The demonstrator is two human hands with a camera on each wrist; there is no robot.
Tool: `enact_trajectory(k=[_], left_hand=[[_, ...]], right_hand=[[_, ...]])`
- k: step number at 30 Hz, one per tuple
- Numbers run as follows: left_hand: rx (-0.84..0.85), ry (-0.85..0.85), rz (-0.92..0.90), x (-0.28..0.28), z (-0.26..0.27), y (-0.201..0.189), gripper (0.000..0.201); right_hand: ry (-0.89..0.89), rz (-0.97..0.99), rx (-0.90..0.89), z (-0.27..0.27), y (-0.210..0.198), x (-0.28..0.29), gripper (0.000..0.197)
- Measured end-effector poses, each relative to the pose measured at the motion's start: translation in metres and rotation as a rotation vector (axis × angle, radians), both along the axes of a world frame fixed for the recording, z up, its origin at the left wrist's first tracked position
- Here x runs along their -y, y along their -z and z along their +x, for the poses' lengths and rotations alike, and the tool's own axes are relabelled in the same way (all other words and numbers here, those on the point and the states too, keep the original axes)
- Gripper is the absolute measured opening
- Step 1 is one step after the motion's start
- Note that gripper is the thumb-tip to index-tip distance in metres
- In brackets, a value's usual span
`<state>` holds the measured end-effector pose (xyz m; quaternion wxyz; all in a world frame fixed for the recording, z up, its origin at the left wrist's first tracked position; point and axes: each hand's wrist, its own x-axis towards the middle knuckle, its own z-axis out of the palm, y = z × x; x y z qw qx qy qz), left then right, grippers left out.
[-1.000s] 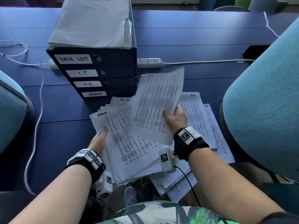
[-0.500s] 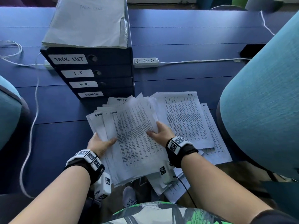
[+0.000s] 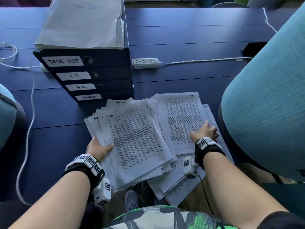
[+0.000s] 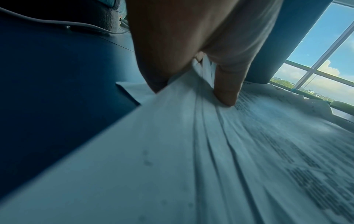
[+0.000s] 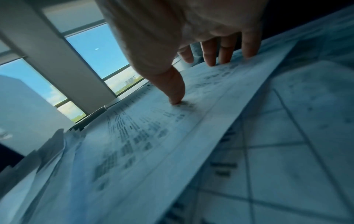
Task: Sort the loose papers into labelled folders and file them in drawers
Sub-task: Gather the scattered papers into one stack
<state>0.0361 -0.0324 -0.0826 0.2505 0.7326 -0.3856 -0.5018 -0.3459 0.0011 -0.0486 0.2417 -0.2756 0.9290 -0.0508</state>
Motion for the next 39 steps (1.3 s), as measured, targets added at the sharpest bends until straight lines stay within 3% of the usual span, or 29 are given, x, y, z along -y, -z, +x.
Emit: enact_trajectory(k=[4, 9, 15, 18, 21, 23, 26, 30, 32, 35, 37, 39], left_hand=[[0.007, 0.010, 0.002, 0.001, 0.000, 0.001, 0.048], [0.024, 0.018, 0.010, 0.001, 0.001, 0.001, 0.047], [0.049, 0.025, -0.001, -0.001, -0.002, -0.007, 0.048], [0.068, 0.042, -0.010, -0.002, -0.004, -0.011, 0.049], [0.079, 0.052, 0.014, -0.001, 0.000, -0.008, 0.050], [0.072, 0.056, 0.022, -0.001, 0.001, -0.007, 0.052], [0.037, 0.050, 0.047, 0.001, 0.004, -0.004, 0.053], [0.018, 0.042, 0.074, 0.003, 0.003, -0.005, 0.050], [0.050, 0.045, 0.055, 0.001, 0.001, -0.008, 0.050], [0.045, 0.032, 0.062, 0.000, -0.001, -0.012, 0.046], [0.051, 0.041, 0.042, 0.002, 0.002, -0.009, 0.044], [0.032, 0.038, 0.027, 0.002, 0.004, -0.009, 0.066]], right_hand=[[0.031, 0.042, -0.003, -0.001, 0.001, 0.004, 0.091], [0.020, 0.109, -0.011, 0.000, -0.001, 0.004, 0.067], [0.008, 0.103, 0.030, 0.002, -0.003, 0.008, 0.081], [-0.033, 0.073, 0.079, 0.004, 0.001, 0.008, 0.067], [-0.096, -0.130, 0.174, 0.011, 0.003, 0.009, 0.037], [-0.140, -0.345, 0.112, 0.019, -0.005, 0.010, 0.015], [-0.184, -0.714, -0.035, 0.031, -0.027, 0.014, 0.017], [-0.247, -1.058, 0.007, 0.050, -0.069, 0.022, 0.023], [-0.256, -1.119, 0.183, 0.063, -0.090, 0.024, 0.021], [-0.229, -1.170, 0.656, 0.081, -0.107, 0.020, 0.015], [-0.149, -1.102, 0.938, 0.090, -0.100, 0.016, 0.016], [-0.071, -0.946, 0.963, 0.098, -0.080, 0.012, 0.020]])
